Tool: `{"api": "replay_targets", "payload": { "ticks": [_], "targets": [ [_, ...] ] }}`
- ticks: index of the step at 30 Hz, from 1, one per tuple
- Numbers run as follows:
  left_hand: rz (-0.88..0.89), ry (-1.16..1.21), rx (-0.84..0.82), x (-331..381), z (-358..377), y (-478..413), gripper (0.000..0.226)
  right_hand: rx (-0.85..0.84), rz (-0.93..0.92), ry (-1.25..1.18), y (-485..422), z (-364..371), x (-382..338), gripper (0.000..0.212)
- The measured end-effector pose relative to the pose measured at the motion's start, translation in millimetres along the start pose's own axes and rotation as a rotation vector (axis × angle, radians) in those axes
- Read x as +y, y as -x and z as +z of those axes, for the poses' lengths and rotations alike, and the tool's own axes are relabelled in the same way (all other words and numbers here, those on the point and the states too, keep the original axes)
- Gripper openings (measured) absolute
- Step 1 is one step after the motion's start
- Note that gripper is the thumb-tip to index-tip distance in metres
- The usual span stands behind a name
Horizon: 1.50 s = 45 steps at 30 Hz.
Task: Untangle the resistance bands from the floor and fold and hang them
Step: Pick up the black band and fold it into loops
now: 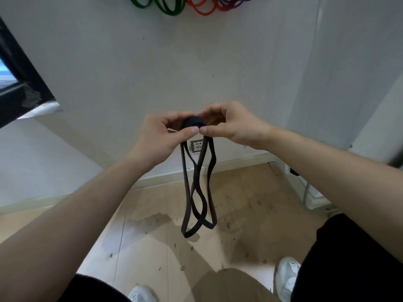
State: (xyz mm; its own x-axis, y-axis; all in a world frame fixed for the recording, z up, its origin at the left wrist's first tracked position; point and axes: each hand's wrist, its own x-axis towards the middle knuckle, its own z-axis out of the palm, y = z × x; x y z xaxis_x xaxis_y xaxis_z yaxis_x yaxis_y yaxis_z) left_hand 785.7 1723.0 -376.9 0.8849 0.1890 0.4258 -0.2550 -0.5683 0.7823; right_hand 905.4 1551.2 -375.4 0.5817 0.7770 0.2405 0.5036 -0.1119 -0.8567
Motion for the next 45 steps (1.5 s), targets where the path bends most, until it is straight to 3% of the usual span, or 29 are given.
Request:
{"api": "replay_targets", "payload": {
  "ticks": [4, 8, 10, 13, 17, 23, 27, 34, 45],
  "targets": [
    [-0.061, 0.002, 0.071, -5, -7, -3, 0.037, 0.062, -0.054, 0.046, -3, 6, -7, 0.018],
    [-0.138, 0.029, -0.017, -10, -8, 2, 0.026, 0.11, -0.086, 0.017, -5, 9, -11, 0.018],
    [-0.148, 0.062, 0.016, -11, -10, 3, 0.022, 0.109, -0.084, 0.024, -4, 8, -13, 0.019],
    [-0.11, 0.103, 0.054, -8, -12, 3, 0.024, 0.06, -0.098, 0.1, -1, 2, -18, 0.023],
    [-0.084, 0.089, -0.021, -5, -6, 5, 0.02, -0.014, -0.138, 0.244, 1, 5, -20, 0.024],
    [-0.07, 0.054, -0.065, -3, -4, 6, 0.024, -0.085, -0.091, 0.27, 4, -6, -22, 0.022],
    [-0.083, 0.1, -0.061, -3, -1, 8, 0.026, -0.065, -0.072, 0.116, 6, -9, -21, 0.018],
    [-0.223, 0.105, -0.173, -16, 20, 20, 0.053, 0.028, -0.117, -0.252, 10, -20, -26, 0.025],
    [-0.295, 0.205, -0.168, -23, 55, 18, 0.016, 0.107, -0.092, -0.683, 15, -37, -23, 0.017]
  ]
}}
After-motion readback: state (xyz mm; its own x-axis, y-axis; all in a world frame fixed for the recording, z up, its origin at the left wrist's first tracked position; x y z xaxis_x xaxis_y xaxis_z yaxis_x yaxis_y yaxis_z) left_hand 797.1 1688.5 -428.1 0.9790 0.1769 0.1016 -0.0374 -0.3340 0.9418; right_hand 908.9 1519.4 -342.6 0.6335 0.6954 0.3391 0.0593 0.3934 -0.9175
